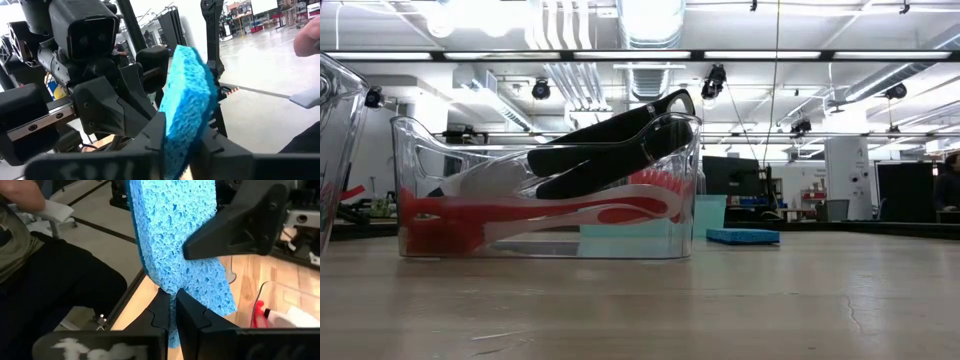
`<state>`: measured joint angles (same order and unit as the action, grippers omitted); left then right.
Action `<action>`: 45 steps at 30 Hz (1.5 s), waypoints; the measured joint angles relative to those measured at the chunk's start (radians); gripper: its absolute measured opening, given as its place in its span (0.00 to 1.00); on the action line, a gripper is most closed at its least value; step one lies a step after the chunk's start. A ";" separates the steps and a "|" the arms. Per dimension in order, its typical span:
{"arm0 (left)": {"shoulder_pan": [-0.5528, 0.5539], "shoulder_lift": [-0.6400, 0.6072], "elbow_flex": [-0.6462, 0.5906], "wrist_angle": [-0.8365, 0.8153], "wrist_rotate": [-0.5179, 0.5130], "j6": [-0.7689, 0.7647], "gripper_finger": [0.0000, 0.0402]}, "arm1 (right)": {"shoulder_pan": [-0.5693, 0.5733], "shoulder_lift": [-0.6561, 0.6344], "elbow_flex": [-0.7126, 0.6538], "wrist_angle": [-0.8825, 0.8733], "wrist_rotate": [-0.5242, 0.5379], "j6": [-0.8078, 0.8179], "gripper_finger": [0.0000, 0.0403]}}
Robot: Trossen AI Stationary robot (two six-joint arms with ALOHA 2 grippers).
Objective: Pick & Place Kitchen Sink Supplies
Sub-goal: Put the blue sponge into the bottom transparent bin
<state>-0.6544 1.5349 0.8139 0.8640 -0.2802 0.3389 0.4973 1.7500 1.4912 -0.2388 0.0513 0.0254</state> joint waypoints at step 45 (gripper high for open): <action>-0.179 -0.294 -0.001 -1.344 0.330 -1.578 0.16 | -0.006 -0.001 -0.115 -0.274 0.029 0.242 0.22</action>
<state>-0.8330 1.2406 0.8127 -0.4801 0.0494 -1.2388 0.4908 1.7495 1.3758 -0.5128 0.0807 0.2669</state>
